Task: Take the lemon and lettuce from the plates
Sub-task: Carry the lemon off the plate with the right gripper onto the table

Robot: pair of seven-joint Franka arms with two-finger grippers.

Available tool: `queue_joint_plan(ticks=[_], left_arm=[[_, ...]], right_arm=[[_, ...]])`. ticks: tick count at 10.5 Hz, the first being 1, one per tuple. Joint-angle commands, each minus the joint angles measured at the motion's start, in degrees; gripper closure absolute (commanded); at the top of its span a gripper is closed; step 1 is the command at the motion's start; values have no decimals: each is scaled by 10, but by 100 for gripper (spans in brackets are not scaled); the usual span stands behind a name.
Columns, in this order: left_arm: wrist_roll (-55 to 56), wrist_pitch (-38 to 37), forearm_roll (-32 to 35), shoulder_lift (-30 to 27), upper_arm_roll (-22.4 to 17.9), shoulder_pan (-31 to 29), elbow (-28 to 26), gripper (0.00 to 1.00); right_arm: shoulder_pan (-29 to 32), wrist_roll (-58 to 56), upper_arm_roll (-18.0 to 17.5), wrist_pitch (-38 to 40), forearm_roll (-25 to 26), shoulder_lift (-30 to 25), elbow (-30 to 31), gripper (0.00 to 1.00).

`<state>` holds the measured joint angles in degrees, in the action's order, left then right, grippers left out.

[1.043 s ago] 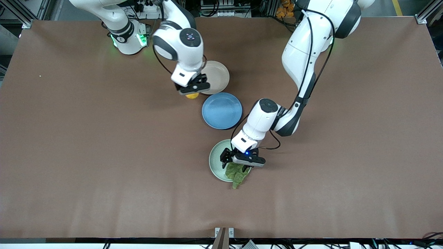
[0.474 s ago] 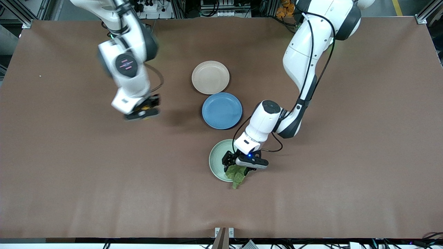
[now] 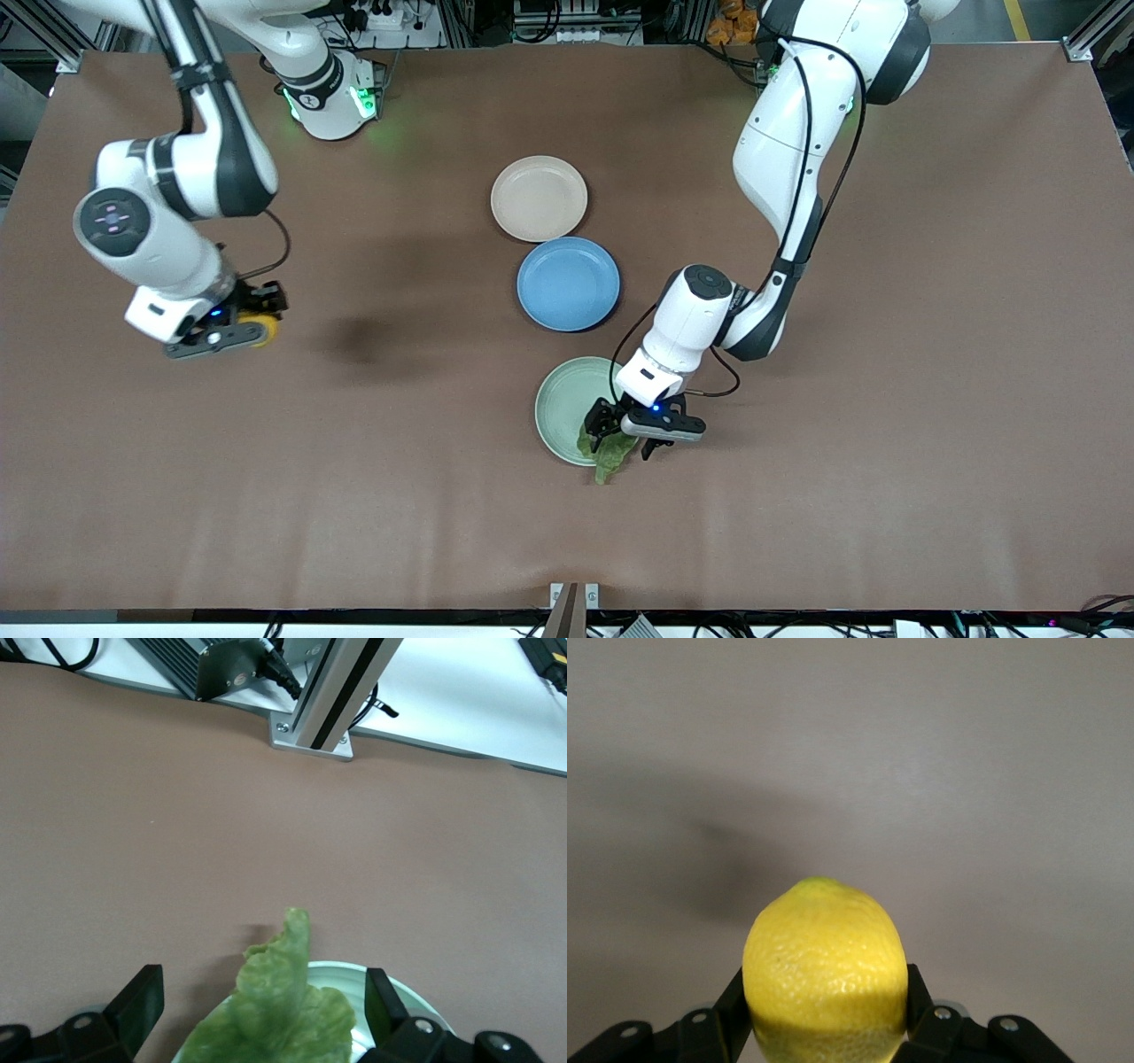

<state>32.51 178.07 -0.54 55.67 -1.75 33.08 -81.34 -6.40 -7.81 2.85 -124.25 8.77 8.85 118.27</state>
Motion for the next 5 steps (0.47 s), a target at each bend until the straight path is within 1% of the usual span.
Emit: queue_joint_plan(ticks=[1, 2, 5], left_arm=[[-5, 9, -7, 17, -5, 6, 23, 0], [-4, 9, -7, 26, -5, 8, 31, 0], [-3, 32, -7, 38, -5, 11, 31, 0]], right_arm=[[27, -31, 17, -47, -18, 60, -11, 94], [47, -33, 16, -65, -18, 77, -11, 94], [70, -41, 17, -110, -28, 121, -11, 94]])
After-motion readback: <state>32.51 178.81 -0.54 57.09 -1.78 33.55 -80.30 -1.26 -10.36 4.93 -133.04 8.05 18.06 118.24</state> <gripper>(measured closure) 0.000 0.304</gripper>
